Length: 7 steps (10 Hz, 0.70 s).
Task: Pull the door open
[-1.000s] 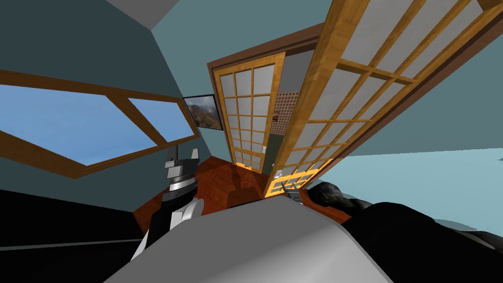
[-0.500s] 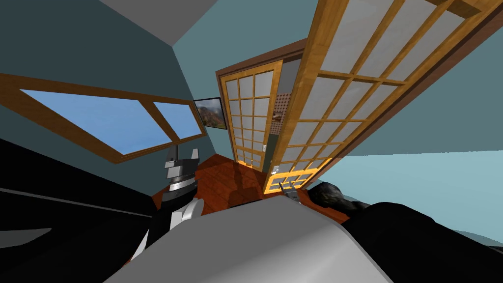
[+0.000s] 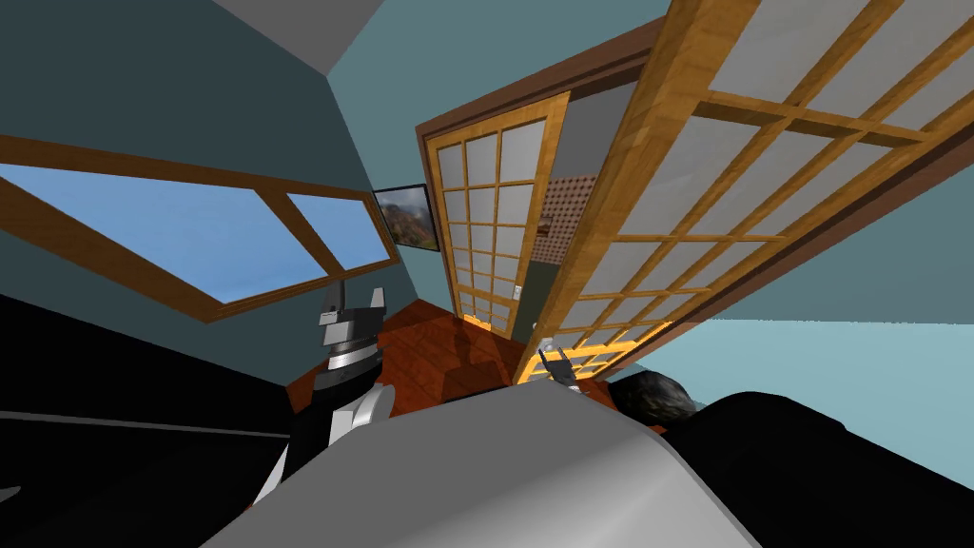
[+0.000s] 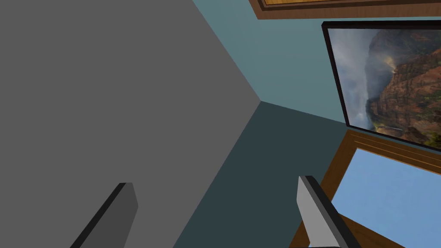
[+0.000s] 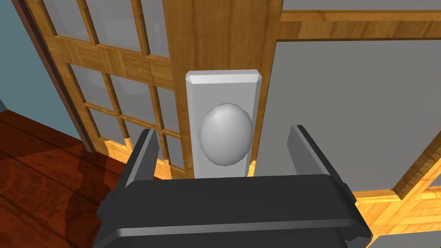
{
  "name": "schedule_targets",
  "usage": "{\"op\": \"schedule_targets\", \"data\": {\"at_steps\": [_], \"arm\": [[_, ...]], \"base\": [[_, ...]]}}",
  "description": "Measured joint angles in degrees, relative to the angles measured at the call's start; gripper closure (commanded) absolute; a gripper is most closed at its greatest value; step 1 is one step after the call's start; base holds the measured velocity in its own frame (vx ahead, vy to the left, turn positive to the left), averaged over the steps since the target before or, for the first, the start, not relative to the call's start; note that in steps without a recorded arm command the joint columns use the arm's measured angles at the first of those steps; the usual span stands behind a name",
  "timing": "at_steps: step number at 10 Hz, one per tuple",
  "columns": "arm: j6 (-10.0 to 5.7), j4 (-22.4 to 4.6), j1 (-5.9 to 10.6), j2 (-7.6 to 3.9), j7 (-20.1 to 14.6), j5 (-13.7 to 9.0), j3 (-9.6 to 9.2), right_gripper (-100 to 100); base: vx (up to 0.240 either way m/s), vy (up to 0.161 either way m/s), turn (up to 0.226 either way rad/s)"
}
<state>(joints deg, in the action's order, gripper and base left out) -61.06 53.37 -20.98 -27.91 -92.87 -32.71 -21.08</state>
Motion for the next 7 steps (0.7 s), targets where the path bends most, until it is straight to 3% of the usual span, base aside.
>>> {"op": "schedule_targets", "data": {"at_steps": [1,6,7], "arm": [[0.09,0.01,0.08,0.0,0.02,-0.01,0.03,100],[0.26,-0.14,-0.04,0.0,0.01,0.01,-0.05,100],[0.28,-0.16,-0.09,0.01,0.0,0.0,-0.07,100]], "base": [[-0.005,0.005,-0.01],[-0.019,0.003,-0.001],[-0.135,-0.018,0.173]]}}
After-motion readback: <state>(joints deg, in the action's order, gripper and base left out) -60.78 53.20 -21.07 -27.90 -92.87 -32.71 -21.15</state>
